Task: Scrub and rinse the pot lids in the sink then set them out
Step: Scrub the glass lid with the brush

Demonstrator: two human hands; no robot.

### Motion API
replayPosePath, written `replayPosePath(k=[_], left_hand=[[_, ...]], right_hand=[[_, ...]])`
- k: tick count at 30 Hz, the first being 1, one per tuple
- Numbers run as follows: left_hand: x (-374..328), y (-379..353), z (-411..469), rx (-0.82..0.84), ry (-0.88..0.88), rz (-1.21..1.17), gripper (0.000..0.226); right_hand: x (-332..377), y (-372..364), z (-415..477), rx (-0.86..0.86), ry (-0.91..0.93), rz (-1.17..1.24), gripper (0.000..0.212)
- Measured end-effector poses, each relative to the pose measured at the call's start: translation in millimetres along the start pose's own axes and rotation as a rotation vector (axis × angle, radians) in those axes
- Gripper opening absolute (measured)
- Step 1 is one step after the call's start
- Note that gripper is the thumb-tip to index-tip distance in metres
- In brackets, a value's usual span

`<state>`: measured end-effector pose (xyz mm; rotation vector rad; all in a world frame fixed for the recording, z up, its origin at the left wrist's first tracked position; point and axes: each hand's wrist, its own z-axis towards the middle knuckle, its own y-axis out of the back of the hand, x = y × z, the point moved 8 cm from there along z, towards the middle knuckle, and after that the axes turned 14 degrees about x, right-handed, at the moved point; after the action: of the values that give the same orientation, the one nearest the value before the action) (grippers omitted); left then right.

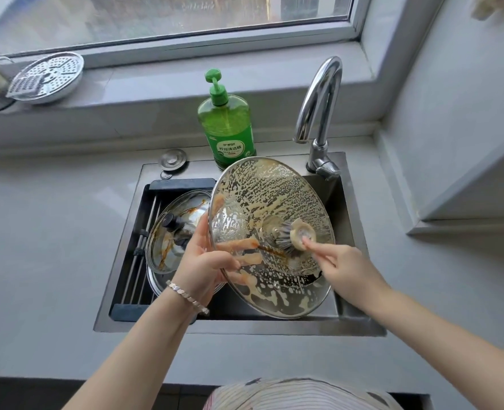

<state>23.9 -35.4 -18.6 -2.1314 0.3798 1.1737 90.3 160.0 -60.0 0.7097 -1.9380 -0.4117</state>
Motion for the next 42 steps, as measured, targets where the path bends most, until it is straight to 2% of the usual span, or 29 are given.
replayPosePath(k=[1,4,5,8,9,12,14,16,19,20,22,26,29,31,34,36,38,40,42], left_hand=[[0,1,-1,-0.01,-0.002,-0.012,0.102],[0,0,-3,-0.028,-0.015,-0.031,0.101],[0,-3,-2,-0.03,-0.02,-0.035,0.101],[3,-4,0,-0.06,-0.017,-0.045,0.097],[4,-3,0,-0.075,-0.021,-0.055,0.097],[6,4,-3,-0.139,-0.037,-0.08,0.097],[7,6,-4,-0.185,-0.057,-0.129,0.096],[8,7,-4,-0.233,-0.099,-0.194,0.095],[11,2,0,-0.278,-0.145,-0.255,0.097],[13,0,1,-0.288,-0.148,-0.267,0.098],[18,-4,4,-0.299,-0.149,-0.281,0.1],[37,-9,7,-0.282,-0.127,-0.336,0.094],[45,-6,1,-0.24,-0.082,-0.364,0.076],[41,12,-4,-0.278,-0.002,-0.274,0.059],[21,49,-10,-0.287,0.145,-0.093,0.058],[1,55,-7,-0.156,0.234,0.001,0.071],[-11,42,-1,0.057,0.347,0.079,0.09],[-15,25,2,0.25,0.427,0.141,0.085],[-13,18,6,0.313,0.405,0.117,0.072]], right_hand=[[-1,4,0,-0.008,-0.005,-0.002,0.034],[-30,37,9,-0.167,-0.194,-0.017,0.033],[-29,37,9,-0.171,-0.196,-0.014,0.034],[7,-2,4,-0.007,-0.02,0.007,0.036],[9,-6,3,0.014,-0.012,-0.001,0.035],[-32,24,12,-0.138,-0.187,0.049,0.036],[-62,35,10,-0.252,-0.304,0.226,0.048],[-76,19,8,-0.289,-0.395,0.583,0.06],[-70,-18,18,-0.171,-0.393,1.173,0.044],[-65,-23,22,-0.152,-0.367,1.295,0.044],[-49,-23,29,-0.14,-0.31,1.384,0.042],[-31,-17,38,-0.083,-0.277,1.332,0.013],[-34,-8,40,-0.054,-0.232,1.228,0.01],[-37,6,36,-0.064,-0.201,1.207,0.007],[-36,26,30,0.002,-0.158,1.188,0.007],[-33,36,29,0.092,-0.157,1.119,0.008],[-25,39,30,0.231,-0.164,0.978,0.017],[-14,39,33,0.32,-0.145,0.895,0.024],[-6,46,35,0.261,-0.135,0.818,0.017]])
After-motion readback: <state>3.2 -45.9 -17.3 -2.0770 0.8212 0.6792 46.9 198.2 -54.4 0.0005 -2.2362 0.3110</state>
